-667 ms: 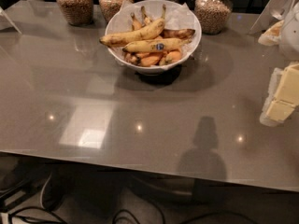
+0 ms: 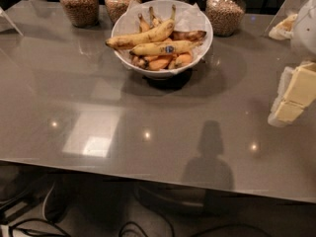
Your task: Pick banana from white bowl
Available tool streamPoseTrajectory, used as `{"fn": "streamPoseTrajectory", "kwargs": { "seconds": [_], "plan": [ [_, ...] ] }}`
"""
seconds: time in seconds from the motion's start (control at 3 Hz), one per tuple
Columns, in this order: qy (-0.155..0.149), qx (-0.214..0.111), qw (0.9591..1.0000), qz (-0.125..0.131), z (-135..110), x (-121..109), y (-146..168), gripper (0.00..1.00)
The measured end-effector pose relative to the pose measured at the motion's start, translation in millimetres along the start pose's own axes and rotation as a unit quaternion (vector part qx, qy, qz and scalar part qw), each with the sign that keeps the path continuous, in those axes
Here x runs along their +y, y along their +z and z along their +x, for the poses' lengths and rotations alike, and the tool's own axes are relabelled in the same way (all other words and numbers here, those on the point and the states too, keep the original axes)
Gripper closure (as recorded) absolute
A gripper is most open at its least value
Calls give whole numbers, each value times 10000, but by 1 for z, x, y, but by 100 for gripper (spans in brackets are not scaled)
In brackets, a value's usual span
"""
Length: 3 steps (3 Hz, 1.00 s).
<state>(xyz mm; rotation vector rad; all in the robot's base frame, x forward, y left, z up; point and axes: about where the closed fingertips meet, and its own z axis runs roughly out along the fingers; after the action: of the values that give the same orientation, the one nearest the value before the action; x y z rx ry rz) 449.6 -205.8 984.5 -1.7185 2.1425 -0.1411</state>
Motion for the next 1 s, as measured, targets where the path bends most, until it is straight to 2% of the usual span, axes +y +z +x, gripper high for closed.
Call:
{"fn": "streamPoseTrajectory", "kwargs": {
  "seconds": [0.33,0.67,1.0],
  "plan": [
    [-245,-629,9965,487,-26,-24,3,0],
    [-448,-1481,9842,862,-68,-56,12,0],
    [-612,-2212,9670,1103,-117,-90,29,0]
  ]
}}
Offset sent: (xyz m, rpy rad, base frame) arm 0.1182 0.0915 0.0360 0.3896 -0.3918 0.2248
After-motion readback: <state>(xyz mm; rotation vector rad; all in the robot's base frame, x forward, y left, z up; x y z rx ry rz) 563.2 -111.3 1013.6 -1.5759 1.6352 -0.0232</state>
